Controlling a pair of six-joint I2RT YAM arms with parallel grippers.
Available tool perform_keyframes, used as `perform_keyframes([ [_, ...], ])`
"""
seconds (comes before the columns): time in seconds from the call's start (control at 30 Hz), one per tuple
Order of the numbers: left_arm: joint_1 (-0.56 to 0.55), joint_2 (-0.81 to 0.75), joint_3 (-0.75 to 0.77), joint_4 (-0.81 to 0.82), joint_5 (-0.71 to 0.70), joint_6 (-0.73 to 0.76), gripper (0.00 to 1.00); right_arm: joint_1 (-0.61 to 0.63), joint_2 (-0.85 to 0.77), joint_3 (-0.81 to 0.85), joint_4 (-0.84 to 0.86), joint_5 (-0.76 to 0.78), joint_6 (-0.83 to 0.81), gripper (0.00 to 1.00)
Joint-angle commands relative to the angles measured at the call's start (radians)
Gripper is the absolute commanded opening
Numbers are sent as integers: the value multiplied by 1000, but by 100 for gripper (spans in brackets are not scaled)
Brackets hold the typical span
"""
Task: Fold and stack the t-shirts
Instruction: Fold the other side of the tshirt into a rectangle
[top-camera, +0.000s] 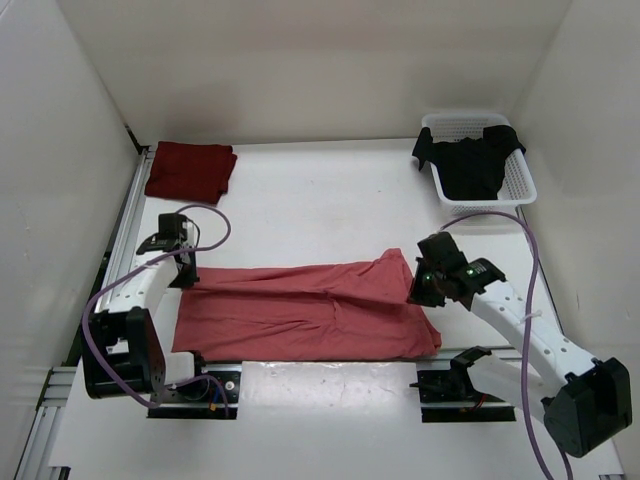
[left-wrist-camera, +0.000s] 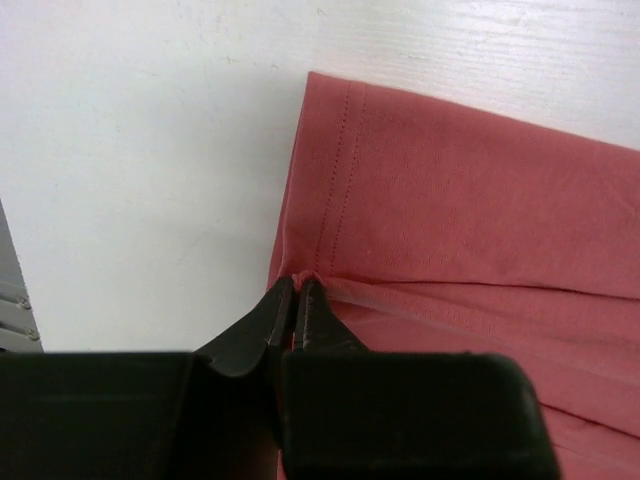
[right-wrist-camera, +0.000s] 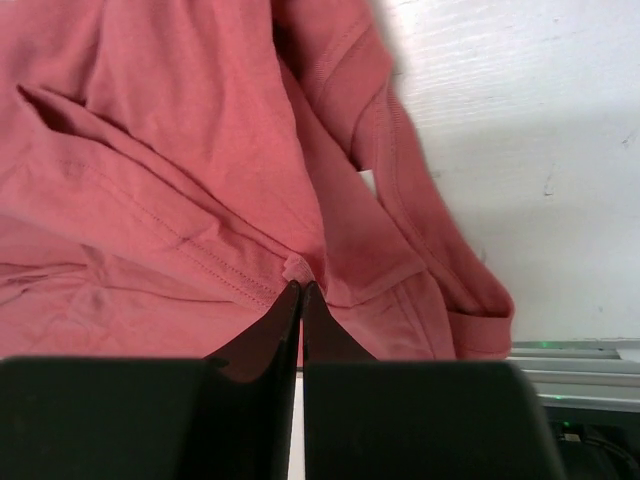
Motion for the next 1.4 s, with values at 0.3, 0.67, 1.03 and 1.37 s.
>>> perform_keyframes([
  [0.3, -94, -156, -20, -36, -100, 0, 10, 58, 24, 12, -23, 41, 52, 0],
  [0.67, -94, -150, -157, -27, -91, 0, 10, 68, 44, -82, -48, -28, 86, 0],
  [1.03, -51, -182, 4, -128, -39, 0, 90, 88, -8, -36, -111, -13, 59, 50],
  [1.37, 9, 68, 105, -91, 84, 0, 90, 88, 33, -28, 105, 0, 12, 49],
])
